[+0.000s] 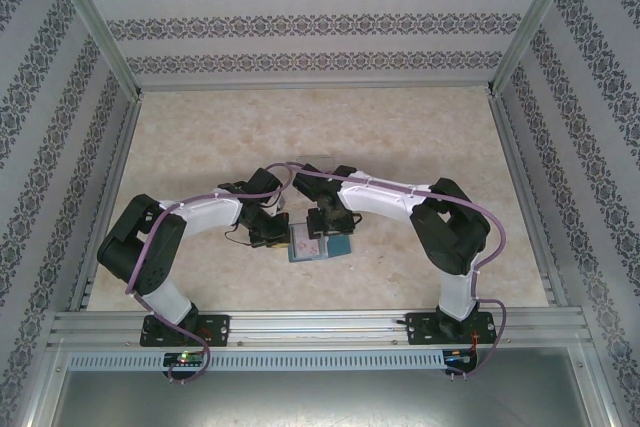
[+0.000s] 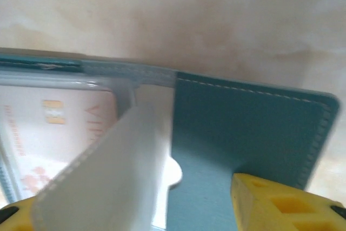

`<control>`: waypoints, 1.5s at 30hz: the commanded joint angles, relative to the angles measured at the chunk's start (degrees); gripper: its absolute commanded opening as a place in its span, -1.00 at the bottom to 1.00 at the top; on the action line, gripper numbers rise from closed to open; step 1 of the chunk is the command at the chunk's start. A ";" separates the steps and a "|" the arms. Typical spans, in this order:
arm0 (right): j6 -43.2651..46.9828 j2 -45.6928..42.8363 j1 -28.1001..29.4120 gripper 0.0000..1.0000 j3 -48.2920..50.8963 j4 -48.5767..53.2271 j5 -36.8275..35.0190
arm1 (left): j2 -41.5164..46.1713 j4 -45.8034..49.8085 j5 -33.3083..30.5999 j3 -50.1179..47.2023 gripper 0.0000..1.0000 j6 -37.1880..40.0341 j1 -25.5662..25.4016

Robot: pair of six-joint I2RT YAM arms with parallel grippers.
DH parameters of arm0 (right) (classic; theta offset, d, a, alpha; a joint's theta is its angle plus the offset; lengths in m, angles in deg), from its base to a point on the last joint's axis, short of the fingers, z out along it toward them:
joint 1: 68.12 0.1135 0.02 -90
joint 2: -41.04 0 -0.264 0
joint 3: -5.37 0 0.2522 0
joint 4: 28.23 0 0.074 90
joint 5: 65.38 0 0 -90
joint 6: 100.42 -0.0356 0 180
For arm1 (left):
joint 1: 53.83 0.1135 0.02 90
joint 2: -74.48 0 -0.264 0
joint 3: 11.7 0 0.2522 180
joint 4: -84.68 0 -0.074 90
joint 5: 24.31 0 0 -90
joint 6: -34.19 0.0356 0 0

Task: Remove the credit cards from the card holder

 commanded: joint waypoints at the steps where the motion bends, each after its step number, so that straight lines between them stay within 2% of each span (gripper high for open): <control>1: 0.57 -1.72 -0.01 0.15 -0.18 3.91 -4.08 | 0.52 2.29 -3.41 0.33 -0.92 1.27 0.78; 6: 0.78 -3.14 -1.60 -0.02 2.66 1.85 -2.59 | 0.00 2.91 -3.77 1.38 -0.92 1.65 0.78; 14: 1.59 -2.29 -2.74 0.03 5.28 2.53 -4.74 | -1.19 4.29 -4.27 3.56 -0.92 2.95 0.78; 20: 1.75 -5.94 -2.87 0.04 4.23 2.86 -3.47 | 1.21 7.40 -4.43 6.30 -0.92 3.43 0.78; 27: -0.72 -10.39 -4.06 -0.09 5.70 -4.04 5.56 | 3.74 7.56 -1.66 8.83 -0.92 1.75 0.21; 33: -5.45 -12.97 -5.76 -0.30 11.04 -14.94 13.45 | -0.81 1.64 2.85 10.58 -0.94 -0.13 -0.51; 38: -9.66 -11.29 -7.24 -0.45 16.47 -25.90 20.84 | -5.30 -3.03 6.48 10.61 -0.98 -0.92 -0.54; 45: -11.80 -9.09 -7.65 -0.48 19.20 -32.87 25.07 | -6.20 -2.71 4.61 7.65 -1.00 0.27 -0.45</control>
